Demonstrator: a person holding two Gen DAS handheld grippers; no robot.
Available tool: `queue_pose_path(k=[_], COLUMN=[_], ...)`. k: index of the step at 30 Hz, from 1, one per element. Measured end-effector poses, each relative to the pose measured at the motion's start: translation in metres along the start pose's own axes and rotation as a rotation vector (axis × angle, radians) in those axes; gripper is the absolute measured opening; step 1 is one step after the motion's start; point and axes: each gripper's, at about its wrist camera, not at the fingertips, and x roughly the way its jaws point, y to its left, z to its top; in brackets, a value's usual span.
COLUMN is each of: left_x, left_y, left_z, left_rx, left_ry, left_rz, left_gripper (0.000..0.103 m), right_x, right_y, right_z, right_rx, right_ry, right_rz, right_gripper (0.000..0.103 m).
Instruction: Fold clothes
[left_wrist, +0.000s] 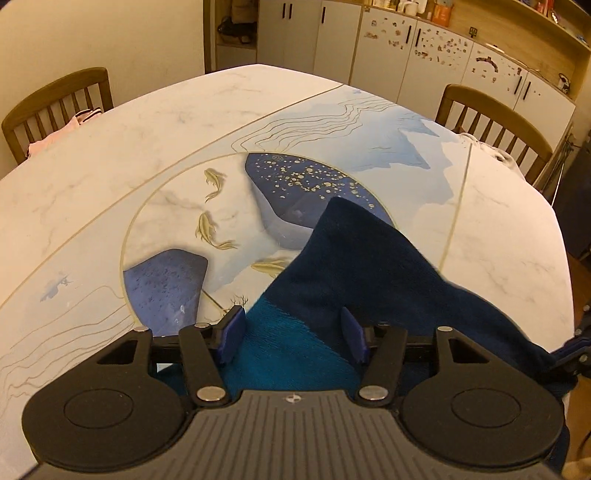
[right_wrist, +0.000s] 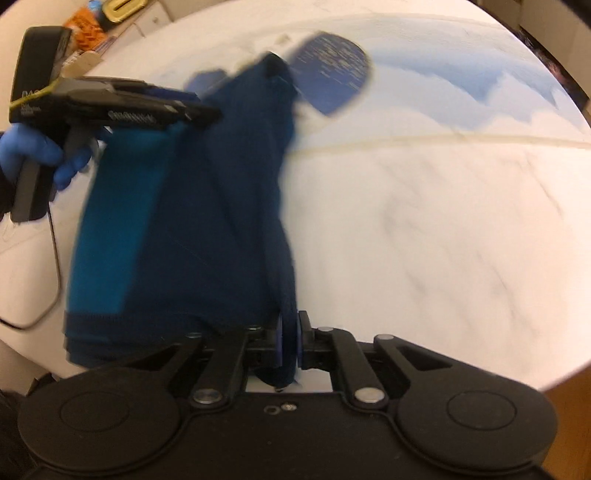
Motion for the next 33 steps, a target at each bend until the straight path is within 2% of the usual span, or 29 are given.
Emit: queue_pose_path(k=[4,6,8,11,17,21,25,30,33], left_x=[-0.004,-0.016,-0.033,-0.053,-0.065,-0.056,-0.049,-0.045,-0.044], left_y=[-0.001,-0.001,-0.001,0.000,-0.005,-0.010,-0.014,-0.016,-0.015], left_z=[0.002,0.004,0.003,-0.007,-0.029,-0.031,-0.032,-0.035,-0.035], left_rx=[-0.011,-0.009,0.001,0.032,0.062,0.049,0.049,0.058,0.056], left_ry=[0.006,0.004,0.001,0.014,0.033,0.040,0.040,0.033,0.029], left_rz=[0.005,-0.009,-0.038,-0.065,-0.071,-0.036,-0.009,0.014,0.015], left_gripper=[0.057,0.056,0.055,0.056,0.056,0.056,0.055,0.055,0.055], right_x=[-0.026,-0.041,-0.051,-0.043,0.024,0.052,0.057,0.048,0.038], right_y=[0.004,0.016,0.034,0.068,0.135,0.168,0.184,0.177,0.172], right_z=[0.007,0.014,0.022,0.033,0.045,0.037,0.016,-0.003,-0.002], right_rx=[-0.092,-0.178,-0.284,-0.455,-0.661,-0.758,-0.852,-0.878,-0.859], right_ry=[-0.061,-0.095,-0.109,-0.068,0.109,0.177,0.212,0.241,0.242], right_rz=[-0.013,0.051,0.151,0.283,0.413,0.440,0.413,0.444,0.449], right_gripper=[0.103,0.103,0.103,0.103,0.103,0.103,0.103,0.103,0.103])
